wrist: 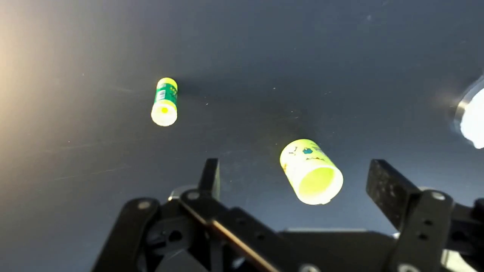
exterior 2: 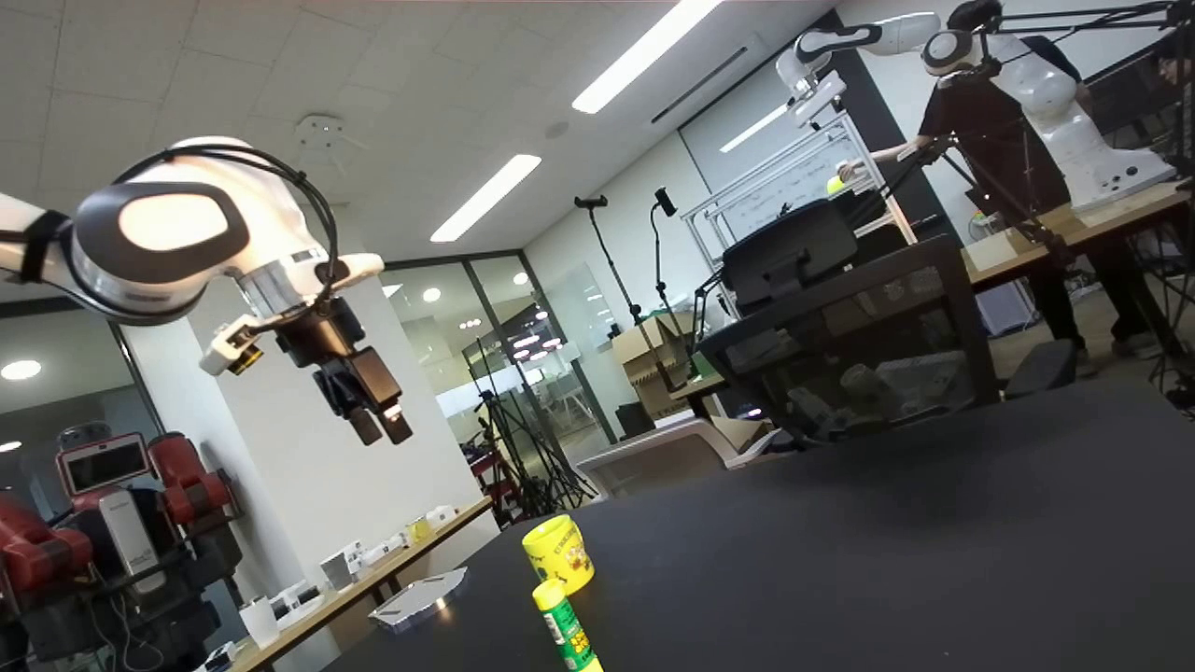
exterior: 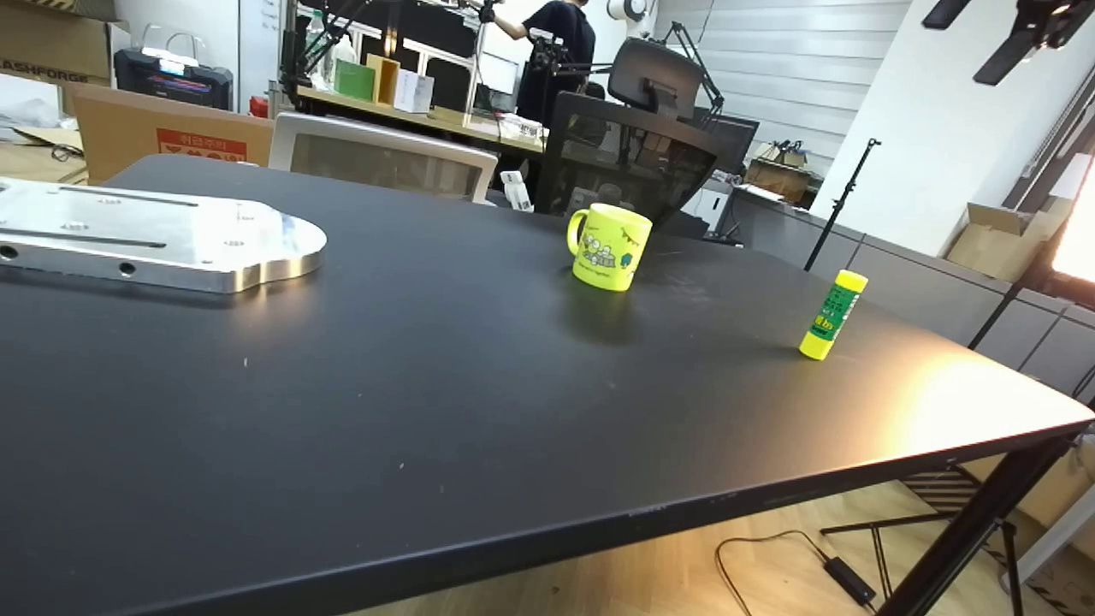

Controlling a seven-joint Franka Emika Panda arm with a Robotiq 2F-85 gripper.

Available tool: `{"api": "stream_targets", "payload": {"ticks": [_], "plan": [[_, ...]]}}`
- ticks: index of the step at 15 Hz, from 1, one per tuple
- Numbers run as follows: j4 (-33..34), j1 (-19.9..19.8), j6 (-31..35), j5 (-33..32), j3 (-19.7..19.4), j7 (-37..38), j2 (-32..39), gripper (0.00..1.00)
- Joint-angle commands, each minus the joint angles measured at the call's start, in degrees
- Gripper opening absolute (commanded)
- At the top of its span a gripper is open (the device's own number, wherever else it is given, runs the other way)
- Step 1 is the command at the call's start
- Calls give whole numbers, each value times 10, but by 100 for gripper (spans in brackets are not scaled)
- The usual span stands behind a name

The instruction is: Put the glue inside the yellow mug

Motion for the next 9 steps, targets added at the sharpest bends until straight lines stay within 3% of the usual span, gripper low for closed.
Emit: {"api": "stream_targets", "payload": {"ticks": [1, 5, 9], "plan": [[70, -36, 14, -64, 16, 91, 120, 100], [95, -46, 41, -98, -3, 146, 196, 100], [89, -46, 80, -66, -25, 143, 237, 100]]}}
